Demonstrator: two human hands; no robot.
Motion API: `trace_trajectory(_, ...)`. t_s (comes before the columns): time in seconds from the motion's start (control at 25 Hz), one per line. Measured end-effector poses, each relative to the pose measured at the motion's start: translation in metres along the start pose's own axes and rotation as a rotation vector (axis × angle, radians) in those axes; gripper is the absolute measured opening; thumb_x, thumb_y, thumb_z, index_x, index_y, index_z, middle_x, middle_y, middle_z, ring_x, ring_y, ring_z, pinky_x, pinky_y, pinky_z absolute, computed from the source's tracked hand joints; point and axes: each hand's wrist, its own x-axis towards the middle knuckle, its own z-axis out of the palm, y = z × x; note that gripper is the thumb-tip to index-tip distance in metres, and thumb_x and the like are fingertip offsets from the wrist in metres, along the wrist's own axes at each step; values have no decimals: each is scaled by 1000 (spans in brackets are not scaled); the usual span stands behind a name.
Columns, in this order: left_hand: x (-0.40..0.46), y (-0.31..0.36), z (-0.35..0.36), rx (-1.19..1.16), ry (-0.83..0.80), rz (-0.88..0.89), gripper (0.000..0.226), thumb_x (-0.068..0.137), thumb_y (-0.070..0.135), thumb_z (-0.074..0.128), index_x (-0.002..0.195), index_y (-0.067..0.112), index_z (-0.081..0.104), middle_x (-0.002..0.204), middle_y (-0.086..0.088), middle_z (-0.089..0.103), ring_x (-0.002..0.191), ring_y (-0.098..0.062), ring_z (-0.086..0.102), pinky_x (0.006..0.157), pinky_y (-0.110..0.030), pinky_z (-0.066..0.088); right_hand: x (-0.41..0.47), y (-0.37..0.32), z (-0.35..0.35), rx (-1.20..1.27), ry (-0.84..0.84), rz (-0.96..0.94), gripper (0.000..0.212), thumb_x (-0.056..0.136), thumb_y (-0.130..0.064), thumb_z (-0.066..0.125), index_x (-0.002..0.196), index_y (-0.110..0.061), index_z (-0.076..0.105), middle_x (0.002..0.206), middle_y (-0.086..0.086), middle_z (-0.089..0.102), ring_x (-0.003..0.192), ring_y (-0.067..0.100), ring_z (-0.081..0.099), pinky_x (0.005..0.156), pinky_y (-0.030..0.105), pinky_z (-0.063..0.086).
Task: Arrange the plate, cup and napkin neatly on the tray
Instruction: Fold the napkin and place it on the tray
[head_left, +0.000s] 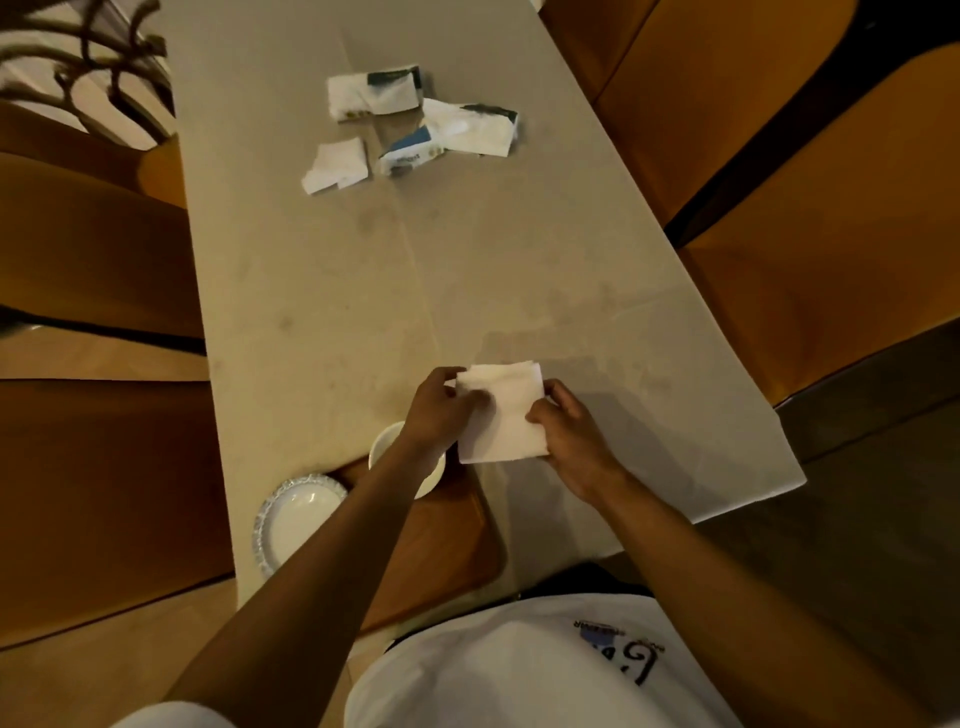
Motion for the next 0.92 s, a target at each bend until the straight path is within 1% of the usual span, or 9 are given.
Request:
trace_trajectory(0.12, -27, -9, -29, -170, -9, -16, 30, 89, 15, 68, 117, 5, 66, 112, -11, 70, 96, -27, 67, 79, -39, 56, -19, 0, 22, 32, -35, -36, 30, 88, -9, 53, 111, -28, 59, 116, 9, 63, 106, 29, 61, 84, 48, 57)
trace_trajectory(0.2, -48, -19, -51, -259, -33, -31, 24, 90, 12, 68, 113, 6, 67, 110, -11, 71, 94, -25, 68, 79, -39, 57, -30, 7, 38, 42, -38, -34, 31, 88, -7, 53, 112, -26, 60, 115, 8, 64, 106, 29, 62, 81, 46, 57)
trace_trajectory(0.32, -72, -49, -74, -338, -56, -77, 25, 89, 10, 69, 113, 6, 65, 108, -10, 72, 96, -27, 70, 81, -42, 60, -43, 24, 56, 41, -54, -5, 32, 87, -5, 54, 106, -28, 65, 112, 7, 67, 105, 30, 64, 84, 50, 56)
trace_trajectory(0.4, -83, -79, -87, -394, -34, -127, 27, 86, 10, 72, 112, 4, 68, 106, -12, 74, 97, -30, 72, 87, -49, 59, -50, 40, 69, 8, -70, 23, 31, 86, -5, 55, 104, -28, 67, 112, 9, 69, 106, 32, 64, 86, 52, 56)
trace_trajectory(0.52, -98, -123, -99, -492, 15, -196, 23, 82, 6, 75, 104, 5, 71, 107, -14, 75, 98, -31, 72, 88, -52, 59, -56, 63, 83, -96, -119, 80, 29, 84, -11, 57, 107, -24, 69, 112, 13, 70, 106, 35, 65, 79, 45, 55)
trace_trajectory(0.6, -107, -143, -101, -484, 27, -238, 22, 83, 3, 74, 105, 4, 70, 108, -14, 73, 98, -30, 71, 87, -50, 60, -59, 74, 85, -211, -156, 112, 24, 86, -11, 56, 105, -21, 69, 109, 13, 71, 102, 33, 66, 77, 42, 53)
trace_trajectory(0.76, -113, -166, -96, -424, 31, -323, 21, 86, 1, 71, 107, 4, 67, 111, -13, 69, 102, -30, 67, 89, -50, 58, -64, 86, 80, -453, -218, 179, 25, 90, -5, 57, 108, -20, 64, 102, 1, 69, 95, 18, 67, 74, 35, 58)
trace_trajectory(0.8, -112, -169, -92, -403, 29, -349, 21, 87, 0, 69, 107, 4, 66, 112, -13, 67, 104, -31, 65, 89, -49, 58, -63, 90, 77, -500, -208, 189, 26, 89, -4, 59, 111, -18, 64, 101, 0, 69, 94, 18, 67, 75, 36, 59)
trace_trajectory(0.92, -106, -170, -81, -379, 10, -384, 24, 88, -8, 63, 108, 5, 63, 116, -16, 63, 108, -34, 62, 80, -45, 59, -54, 106, 71, -616, -82, 178, 30, 84, -4, 69, 113, -10, 68, 102, 6, 73, 95, 24, 70, 80, 44, 61)
